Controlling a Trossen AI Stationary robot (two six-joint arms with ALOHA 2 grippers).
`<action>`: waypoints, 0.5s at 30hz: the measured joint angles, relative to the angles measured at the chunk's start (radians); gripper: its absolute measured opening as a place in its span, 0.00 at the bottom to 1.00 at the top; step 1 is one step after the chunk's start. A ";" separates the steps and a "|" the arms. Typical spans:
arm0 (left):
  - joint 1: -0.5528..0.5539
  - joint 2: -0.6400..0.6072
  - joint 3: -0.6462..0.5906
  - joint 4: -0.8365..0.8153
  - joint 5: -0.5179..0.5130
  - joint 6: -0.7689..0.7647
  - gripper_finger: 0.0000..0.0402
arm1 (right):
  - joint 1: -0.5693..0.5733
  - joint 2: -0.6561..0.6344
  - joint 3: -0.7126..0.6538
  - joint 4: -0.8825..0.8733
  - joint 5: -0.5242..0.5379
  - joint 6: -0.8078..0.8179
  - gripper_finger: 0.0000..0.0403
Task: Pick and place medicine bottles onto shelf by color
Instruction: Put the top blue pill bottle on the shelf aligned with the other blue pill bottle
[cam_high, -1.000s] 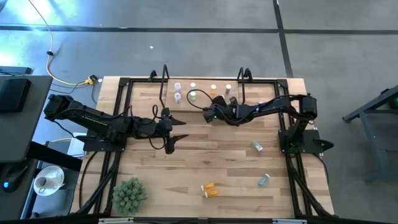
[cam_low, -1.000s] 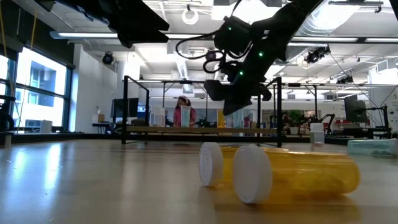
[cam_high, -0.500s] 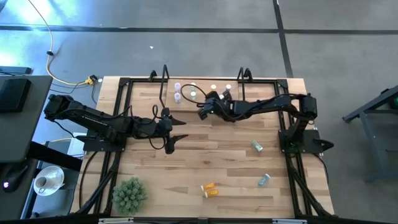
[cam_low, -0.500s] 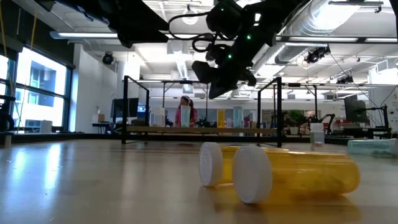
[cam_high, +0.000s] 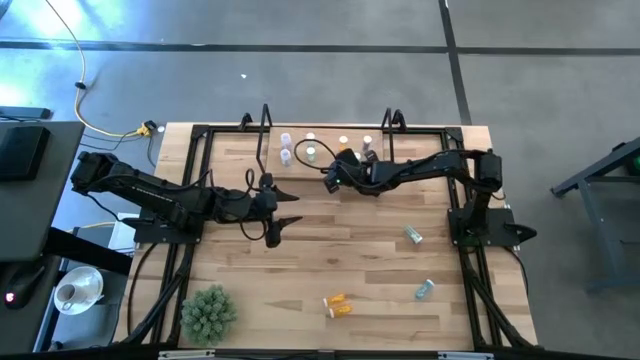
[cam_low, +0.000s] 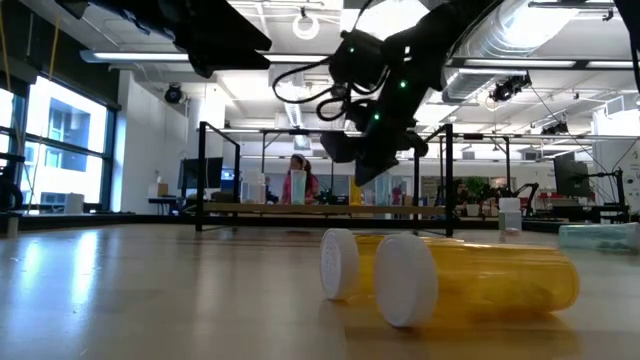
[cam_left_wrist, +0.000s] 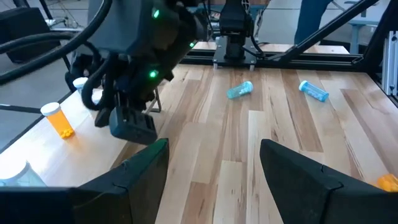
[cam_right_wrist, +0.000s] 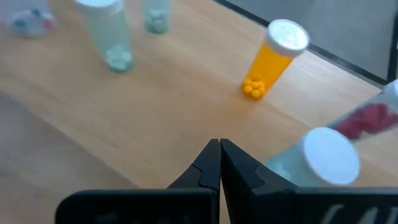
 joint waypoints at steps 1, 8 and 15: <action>0.000 0.000 0.000 0.001 0.001 0.000 0.60 | -0.004 0.004 0.000 0.004 -0.001 0.007 0.00; 0.000 0.000 0.000 0.001 0.007 0.000 0.60 | -0.016 0.004 0.000 -0.016 0.023 0.016 0.00; 0.000 0.000 0.000 0.000 0.010 0.000 0.60 | -0.017 0.004 0.000 -0.021 0.030 0.016 0.00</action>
